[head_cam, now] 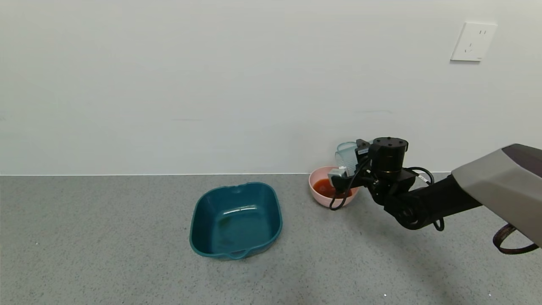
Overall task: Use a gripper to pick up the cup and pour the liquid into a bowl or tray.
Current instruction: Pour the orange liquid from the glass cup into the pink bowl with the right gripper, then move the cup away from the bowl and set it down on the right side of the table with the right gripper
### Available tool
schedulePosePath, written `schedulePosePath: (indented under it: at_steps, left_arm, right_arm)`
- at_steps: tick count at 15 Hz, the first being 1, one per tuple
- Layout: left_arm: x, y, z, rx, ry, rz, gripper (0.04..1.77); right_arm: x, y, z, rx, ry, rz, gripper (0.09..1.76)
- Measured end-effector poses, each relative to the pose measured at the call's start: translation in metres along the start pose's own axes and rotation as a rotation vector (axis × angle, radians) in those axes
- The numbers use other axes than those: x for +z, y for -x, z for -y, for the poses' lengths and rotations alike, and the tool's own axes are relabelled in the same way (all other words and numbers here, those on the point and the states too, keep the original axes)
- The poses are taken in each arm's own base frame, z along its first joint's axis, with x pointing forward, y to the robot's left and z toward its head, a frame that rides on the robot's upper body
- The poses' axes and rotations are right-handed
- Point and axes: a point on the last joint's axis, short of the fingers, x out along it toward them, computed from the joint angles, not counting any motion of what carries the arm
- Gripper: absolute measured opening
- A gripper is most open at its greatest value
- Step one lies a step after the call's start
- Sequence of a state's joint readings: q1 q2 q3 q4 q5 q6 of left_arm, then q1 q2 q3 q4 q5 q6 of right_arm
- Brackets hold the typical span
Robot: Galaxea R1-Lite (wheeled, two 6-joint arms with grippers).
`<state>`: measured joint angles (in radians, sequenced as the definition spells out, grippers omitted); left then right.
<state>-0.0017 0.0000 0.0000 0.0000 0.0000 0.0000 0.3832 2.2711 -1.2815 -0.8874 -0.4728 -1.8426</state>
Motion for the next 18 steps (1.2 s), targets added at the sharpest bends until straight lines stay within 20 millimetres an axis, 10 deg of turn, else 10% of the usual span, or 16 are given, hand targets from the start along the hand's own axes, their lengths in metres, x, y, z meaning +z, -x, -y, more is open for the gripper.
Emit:
schedulePosePath:
  at_steps: [18]
  left_arm:
    - [0.0000, 0.0000, 0.0000, 0.000, 0.000, 0.000, 1.72]
  right_arm:
    - [-0.0050, 0.0013, -0.0060, 0.021, -0.068, -0.003, 1.37]
